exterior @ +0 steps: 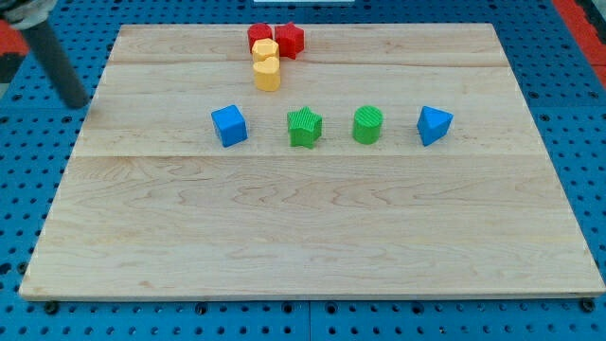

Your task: Move the red blocks to the top of the green circle

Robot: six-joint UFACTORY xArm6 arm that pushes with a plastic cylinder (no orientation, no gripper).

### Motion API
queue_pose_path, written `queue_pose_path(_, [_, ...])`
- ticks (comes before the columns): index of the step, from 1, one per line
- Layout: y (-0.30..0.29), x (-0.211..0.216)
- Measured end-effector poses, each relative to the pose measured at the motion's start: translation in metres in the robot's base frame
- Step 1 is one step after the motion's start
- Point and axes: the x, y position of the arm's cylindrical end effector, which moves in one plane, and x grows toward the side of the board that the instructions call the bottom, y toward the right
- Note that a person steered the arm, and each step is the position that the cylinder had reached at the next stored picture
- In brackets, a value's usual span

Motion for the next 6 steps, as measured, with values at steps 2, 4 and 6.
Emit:
queue_pose_path(2, [0.106, -0.097])
queue_pose_path(4, [0.257, -0.108])
queue_pose_path(6, [0.367, -0.095])
